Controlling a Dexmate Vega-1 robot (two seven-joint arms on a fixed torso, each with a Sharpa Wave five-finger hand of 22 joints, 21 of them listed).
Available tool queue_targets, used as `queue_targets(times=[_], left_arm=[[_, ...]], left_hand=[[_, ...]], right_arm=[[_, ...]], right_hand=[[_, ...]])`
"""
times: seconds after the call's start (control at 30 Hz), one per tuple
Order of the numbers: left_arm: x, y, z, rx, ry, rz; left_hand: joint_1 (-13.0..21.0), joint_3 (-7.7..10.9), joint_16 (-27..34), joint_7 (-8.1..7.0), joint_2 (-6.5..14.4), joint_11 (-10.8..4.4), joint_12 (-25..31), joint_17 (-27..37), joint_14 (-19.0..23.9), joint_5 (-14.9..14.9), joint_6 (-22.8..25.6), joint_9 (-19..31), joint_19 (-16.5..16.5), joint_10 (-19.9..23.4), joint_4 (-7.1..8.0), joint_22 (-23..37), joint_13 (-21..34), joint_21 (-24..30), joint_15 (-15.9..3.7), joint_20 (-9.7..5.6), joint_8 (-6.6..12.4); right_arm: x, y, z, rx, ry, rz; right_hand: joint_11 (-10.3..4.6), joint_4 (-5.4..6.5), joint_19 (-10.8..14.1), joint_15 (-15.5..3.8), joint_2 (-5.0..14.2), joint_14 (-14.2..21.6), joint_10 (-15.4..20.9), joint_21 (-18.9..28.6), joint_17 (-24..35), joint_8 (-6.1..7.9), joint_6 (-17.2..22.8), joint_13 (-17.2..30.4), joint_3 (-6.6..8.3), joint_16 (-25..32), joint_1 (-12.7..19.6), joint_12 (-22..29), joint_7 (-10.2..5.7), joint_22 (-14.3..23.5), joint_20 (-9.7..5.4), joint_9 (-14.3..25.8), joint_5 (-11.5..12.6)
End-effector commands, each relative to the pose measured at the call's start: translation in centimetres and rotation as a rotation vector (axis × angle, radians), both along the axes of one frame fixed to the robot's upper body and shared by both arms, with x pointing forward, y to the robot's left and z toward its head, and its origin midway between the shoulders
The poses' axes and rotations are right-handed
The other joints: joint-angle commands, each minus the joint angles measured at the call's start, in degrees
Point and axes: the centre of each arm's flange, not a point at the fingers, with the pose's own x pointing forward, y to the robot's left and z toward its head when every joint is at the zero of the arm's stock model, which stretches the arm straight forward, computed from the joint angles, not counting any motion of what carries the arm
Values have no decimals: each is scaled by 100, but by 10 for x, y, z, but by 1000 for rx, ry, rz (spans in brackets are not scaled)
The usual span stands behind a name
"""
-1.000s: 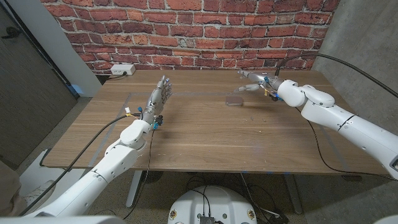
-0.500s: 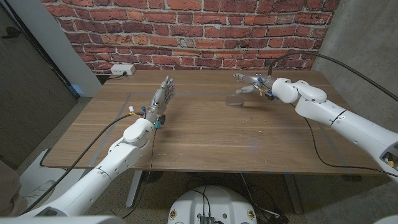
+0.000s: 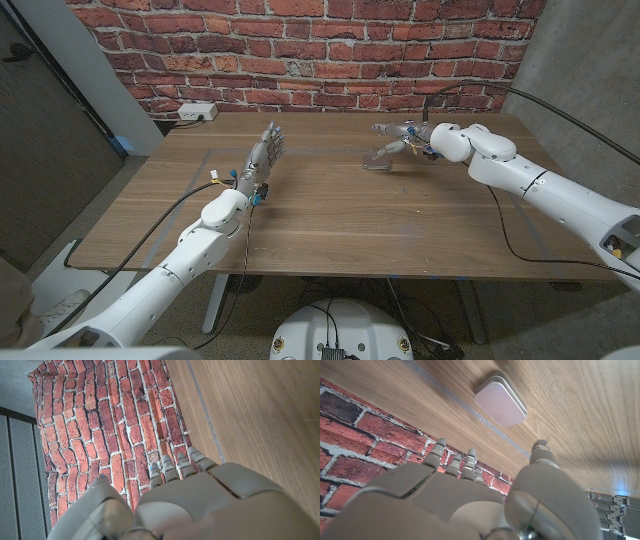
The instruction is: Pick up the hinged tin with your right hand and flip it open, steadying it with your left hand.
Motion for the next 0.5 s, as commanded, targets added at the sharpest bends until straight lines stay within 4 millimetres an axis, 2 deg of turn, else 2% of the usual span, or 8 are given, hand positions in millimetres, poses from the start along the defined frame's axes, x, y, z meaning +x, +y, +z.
queue_targets(times=[0.03,0.27,0.5], left_arm=[[2,-1,2,9,3,-11],[2,0,0,7,6,-10],[2,-3,-2,10,15,-21]], left_hand=[[-4,2,4,-14,11,15,-5,23,63,9,63,4,29,61,-36,12,24,-8,-283,4,-8],[-1,-1,1,-18,14,26,-8,23,67,7,56,4,30,74,-36,12,25,-9,-283,7,-18],[2,-4,-4,-29,16,33,-18,24,63,5,54,5,19,68,-36,12,25,-15,-273,16,-26]], right_arm=[[12,6,-2,-55,22,-15],[19,6,-6,-69,39,-27],[26,2,-9,-76,77,-27]], right_hand=[[-6,-23,-46,-24,7,-69,96,10,27,74,-274,29,93,-9,198,38,-69,20,34,31,37],[5,-23,-47,-18,-11,-77,30,21,27,86,-282,51,109,2,293,33,-52,19,34,37,30],[-109,-47,-25,-104,27,-84,-48,38,26,97,-325,77,194,12,557,36,-104,17,-87,41,16]])
